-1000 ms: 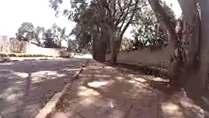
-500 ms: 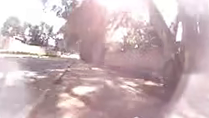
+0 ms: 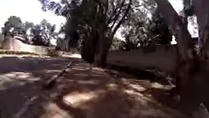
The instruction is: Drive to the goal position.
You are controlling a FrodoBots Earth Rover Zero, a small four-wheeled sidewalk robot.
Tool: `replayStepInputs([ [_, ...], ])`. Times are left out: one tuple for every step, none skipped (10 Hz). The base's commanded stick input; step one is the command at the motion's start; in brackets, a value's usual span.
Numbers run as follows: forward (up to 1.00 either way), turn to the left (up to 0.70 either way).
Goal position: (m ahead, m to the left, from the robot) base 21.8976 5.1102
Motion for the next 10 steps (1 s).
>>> replayStepInputs([
  [0.85,0.34],
  [0.85,0.34],
  [0.79,0.31],
  [0.59,0.24],
  [0.39,0.16],
  [0.19,0.08],
  [0.0,0.0],
  [0.0,0.0],
  [0.0,0.0],
  [0.0,0.0],
])
